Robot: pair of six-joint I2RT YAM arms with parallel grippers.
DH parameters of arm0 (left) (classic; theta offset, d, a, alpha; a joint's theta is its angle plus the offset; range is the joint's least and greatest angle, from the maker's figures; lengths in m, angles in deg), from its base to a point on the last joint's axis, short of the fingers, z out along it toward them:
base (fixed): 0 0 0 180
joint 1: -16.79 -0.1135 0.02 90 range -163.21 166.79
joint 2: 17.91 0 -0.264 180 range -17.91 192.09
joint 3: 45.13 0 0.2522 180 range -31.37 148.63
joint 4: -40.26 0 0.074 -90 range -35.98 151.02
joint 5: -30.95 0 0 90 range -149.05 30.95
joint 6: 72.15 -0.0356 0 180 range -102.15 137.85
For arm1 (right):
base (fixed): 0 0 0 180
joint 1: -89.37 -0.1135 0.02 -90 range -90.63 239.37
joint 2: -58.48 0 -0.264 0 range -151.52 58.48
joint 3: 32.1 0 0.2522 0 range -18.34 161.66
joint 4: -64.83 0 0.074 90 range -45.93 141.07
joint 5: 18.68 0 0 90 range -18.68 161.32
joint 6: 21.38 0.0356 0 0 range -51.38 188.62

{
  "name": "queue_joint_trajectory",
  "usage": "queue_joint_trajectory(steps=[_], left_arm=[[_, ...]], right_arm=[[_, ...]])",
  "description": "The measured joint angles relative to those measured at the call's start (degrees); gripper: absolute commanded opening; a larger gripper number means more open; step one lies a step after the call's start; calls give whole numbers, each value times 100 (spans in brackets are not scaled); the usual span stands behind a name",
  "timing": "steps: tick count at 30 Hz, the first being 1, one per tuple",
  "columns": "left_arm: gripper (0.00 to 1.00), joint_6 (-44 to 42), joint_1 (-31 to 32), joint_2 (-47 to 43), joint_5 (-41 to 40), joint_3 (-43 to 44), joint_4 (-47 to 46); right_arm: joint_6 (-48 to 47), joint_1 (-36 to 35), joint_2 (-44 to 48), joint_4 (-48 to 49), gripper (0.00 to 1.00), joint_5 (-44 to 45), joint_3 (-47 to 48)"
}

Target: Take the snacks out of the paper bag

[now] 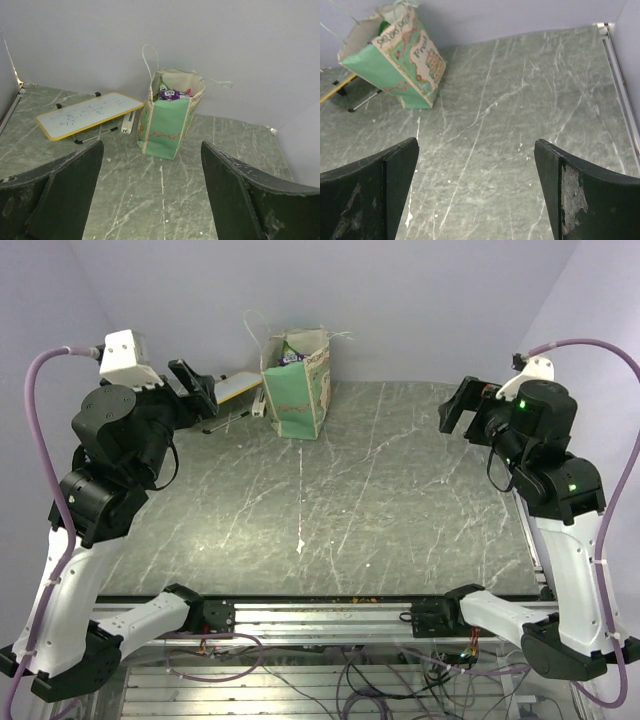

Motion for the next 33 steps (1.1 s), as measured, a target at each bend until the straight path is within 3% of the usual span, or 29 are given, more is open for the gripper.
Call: queue_joint_trajectory(steps=[18, 26, 33], left_arm=[[99, 636, -31, -446, 22, -973, 133], [100, 1003, -46, 323, 326, -846, 107], [98, 1244, -212, 1722, 968, -284, -28]], right_arm=[[811, 11, 44, 179, 100, -201, -1648], [1008, 24, -435, 1005, 100, -713, -2004], [1414, 63, -1731, 2358, 100, -1300, -1794]])
